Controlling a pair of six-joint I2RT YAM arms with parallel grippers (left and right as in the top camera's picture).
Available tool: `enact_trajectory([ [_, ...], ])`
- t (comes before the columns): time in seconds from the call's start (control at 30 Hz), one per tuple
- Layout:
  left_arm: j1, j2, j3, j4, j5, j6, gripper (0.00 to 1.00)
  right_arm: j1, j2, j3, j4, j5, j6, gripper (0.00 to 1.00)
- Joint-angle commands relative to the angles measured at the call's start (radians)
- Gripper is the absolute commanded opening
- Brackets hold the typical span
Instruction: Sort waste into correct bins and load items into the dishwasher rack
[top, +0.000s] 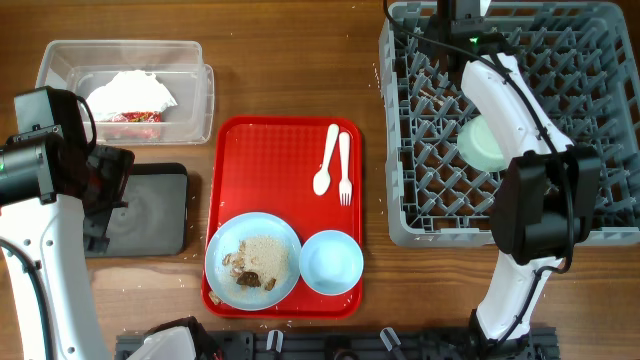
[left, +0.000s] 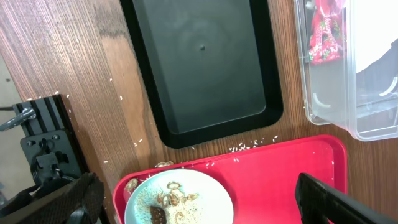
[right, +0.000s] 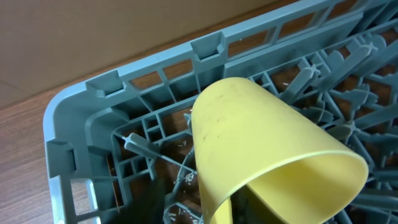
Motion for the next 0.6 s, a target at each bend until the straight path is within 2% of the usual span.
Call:
enact_trajectory([
  [0.0,0.004,-0.005,-0.003,-0.001,-0.017,-0.017,1.0,0.001,0.019,0.002,0.0,-0.013,0.003,0.24],
  [0.13,0.004,-0.005,-0.003,-0.001,-0.017,-0.017,1.0,0.001,0.012,0.004,-0.012,-0.013,0.001,0.06],
  [0.17,0.004,-0.005,-0.003,-0.001,-0.017,-0.017,1.0,0.001,0.008,0.005,-0.016,-0.014,-0.002,0.04],
  [0.37,0.004,-0.005,-0.003,-0.001,-0.017,-0.017,1.0,-0.031,-0.107,0.005,-0.08,-0.056,-0.037,0.04],
  [0.5,0.004,-0.005,-0.003,-0.001,-0.017,-0.017,1.0,-0.109,-0.197,0.005,-0.159,-0.229,-0.097,0.04],
  [0.57,0.004,-0.005,-0.003,-0.001,-0.017,-0.017,1.0,-0.186,-0.232,0.005,-0.202,-0.405,-0.155,0.04],
])
